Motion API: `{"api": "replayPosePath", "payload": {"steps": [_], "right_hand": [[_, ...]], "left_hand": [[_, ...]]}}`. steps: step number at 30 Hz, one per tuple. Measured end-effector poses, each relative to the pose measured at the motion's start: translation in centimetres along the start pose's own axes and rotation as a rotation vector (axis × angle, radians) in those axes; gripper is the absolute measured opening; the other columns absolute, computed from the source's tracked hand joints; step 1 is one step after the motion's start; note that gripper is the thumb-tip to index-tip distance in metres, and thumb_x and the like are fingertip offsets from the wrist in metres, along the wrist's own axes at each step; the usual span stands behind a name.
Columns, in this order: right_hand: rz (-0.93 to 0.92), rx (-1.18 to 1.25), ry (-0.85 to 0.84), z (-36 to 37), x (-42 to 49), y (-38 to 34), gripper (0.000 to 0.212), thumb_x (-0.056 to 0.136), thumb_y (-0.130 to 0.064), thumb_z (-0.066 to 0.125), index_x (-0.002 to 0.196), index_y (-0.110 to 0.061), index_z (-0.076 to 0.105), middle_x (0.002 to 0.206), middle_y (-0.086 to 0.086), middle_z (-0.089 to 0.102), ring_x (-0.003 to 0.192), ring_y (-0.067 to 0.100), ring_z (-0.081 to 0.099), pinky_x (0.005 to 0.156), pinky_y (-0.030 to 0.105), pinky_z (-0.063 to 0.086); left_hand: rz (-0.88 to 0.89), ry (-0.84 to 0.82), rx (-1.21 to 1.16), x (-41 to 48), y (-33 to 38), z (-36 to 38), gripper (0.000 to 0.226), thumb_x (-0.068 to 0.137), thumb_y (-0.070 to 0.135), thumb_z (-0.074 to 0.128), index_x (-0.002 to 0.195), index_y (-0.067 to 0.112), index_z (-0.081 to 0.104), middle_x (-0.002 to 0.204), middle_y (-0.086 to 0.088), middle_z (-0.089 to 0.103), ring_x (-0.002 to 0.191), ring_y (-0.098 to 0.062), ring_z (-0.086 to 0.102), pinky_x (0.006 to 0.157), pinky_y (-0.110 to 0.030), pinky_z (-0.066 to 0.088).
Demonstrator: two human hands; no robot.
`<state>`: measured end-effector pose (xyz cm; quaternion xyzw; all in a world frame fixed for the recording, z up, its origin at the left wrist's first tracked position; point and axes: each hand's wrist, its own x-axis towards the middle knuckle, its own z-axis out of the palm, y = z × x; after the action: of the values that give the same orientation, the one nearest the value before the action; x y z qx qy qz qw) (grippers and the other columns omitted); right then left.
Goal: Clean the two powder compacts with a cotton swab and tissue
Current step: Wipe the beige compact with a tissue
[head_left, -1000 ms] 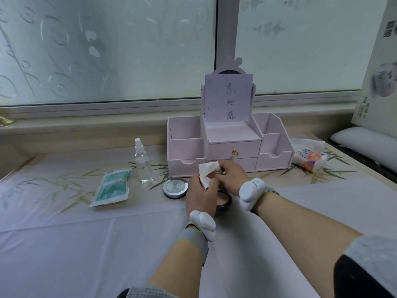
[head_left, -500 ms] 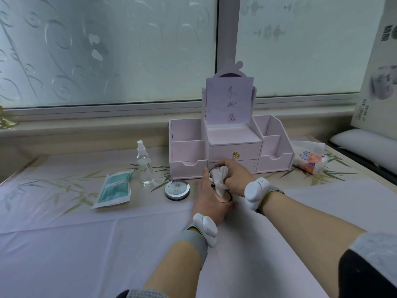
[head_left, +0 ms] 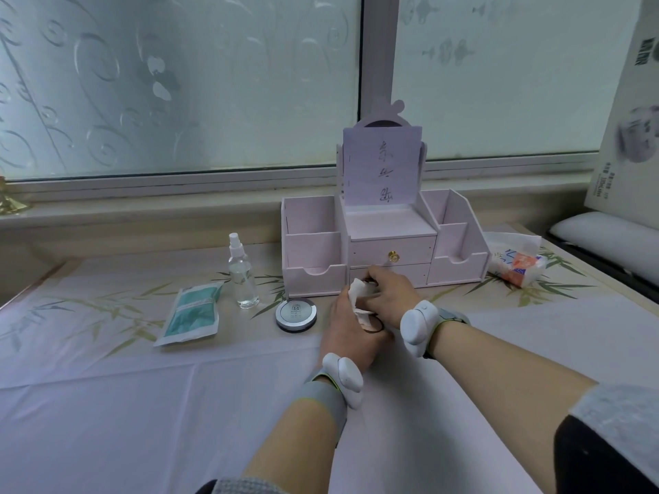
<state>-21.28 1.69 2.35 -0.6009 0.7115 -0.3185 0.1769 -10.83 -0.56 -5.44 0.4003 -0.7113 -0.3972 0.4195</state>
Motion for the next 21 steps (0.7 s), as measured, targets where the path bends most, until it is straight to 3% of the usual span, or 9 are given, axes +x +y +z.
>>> {"api": "replayPosePath", "payload": {"steps": [5,9,11,13,15,18,21], "right_hand": [[0.014,0.041,0.026,0.4,-0.1,0.0,0.020,0.081,-0.019,0.071,0.099,-0.014,0.064,0.094,0.003,0.066,0.090,0.025,0.062,0.082,0.035,0.052],[0.000,0.109,0.028,0.4,-0.1,0.1,0.018,0.087,-0.020,0.066,0.105,-0.017,0.066,0.100,0.003,0.071,0.096,0.023,0.065,0.089,0.037,0.052],[-0.009,0.142,0.017,0.3,-0.2,0.1,0.017,0.092,-0.021,0.063,0.108,-0.019,0.067,0.102,-0.002,0.070,0.100,0.019,0.065,0.091,0.032,0.050],[-0.013,0.138,0.009,0.2,-0.3,0.1,0.016,0.096,-0.025,0.060,0.109,-0.019,0.067,0.102,-0.003,0.068,0.103,0.019,0.063,0.086,0.027,0.046],[0.005,0.104,-0.001,0.0,-0.2,0.1,0.021,0.097,-0.026,0.057,0.115,-0.017,0.065,0.109,0.000,0.067,0.108,0.021,0.061,0.083,0.022,0.040],[0.023,0.080,-0.059,-0.5,-0.1,0.3,0.028,0.098,-0.020,0.055,0.125,-0.015,0.060,0.122,0.006,0.065,0.114,0.025,0.059,0.087,0.024,0.039],[0.016,0.019,-0.128,-0.9,0.0,0.2,0.028,0.093,-0.009,0.055,0.121,-0.013,0.059,0.118,0.009,0.065,0.111,0.028,0.059,0.085,0.028,0.043]], "left_hand": [[-0.036,0.012,-0.066,-0.3,-0.3,-0.2,0.088,0.063,0.032,0.086,0.142,0.028,0.046,0.131,0.009,0.063,0.123,-0.010,0.061,0.102,-0.040,0.052],[0.040,0.014,-0.086,-0.4,0.8,-0.5,0.067,0.067,0.013,0.077,0.128,0.018,0.052,0.110,0.009,0.069,0.105,-0.011,0.069,0.091,-0.045,0.056],[0.028,0.021,-0.121,-0.6,1.1,-0.8,0.068,0.067,0.006,0.074,0.128,0.022,0.049,0.107,0.011,0.069,0.103,-0.012,0.069,0.091,-0.045,0.056],[-0.034,0.005,-0.138,-1.0,1.1,-0.7,0.084,0.069,0.002,0.074,0.139,0.033,0.039,0.108,0.019,0.067,0.103,-0.001,0.067,0.093,-0.031,0.056],[-0.093,0.007,-0.129,-1.4,1.4,-1.0,0.108,0.070,0.005,0.077,0.154,0.035,0.017,0.112,0.029,0.062,0.098,0.011,0.064,0.089,-0.016,0.053],[-0.118,0.001,-0.148,-1.4,1.4,-1.1,0.117,0.069,0.005,0.078,0.159,0.031,0.007,0.113,0.026,0.060,0.097,0.005,0.066,0.080,-0.010,0.051],[-0.138,0.010,-0.190,-1.4,1.5,-1.2,0.118,0.064,0.012,0.076,0.159,0.031,0.009,0.115,0.022,0.060,0.098,-0.005,0.069,0.073,-0.020,0.057]]}}
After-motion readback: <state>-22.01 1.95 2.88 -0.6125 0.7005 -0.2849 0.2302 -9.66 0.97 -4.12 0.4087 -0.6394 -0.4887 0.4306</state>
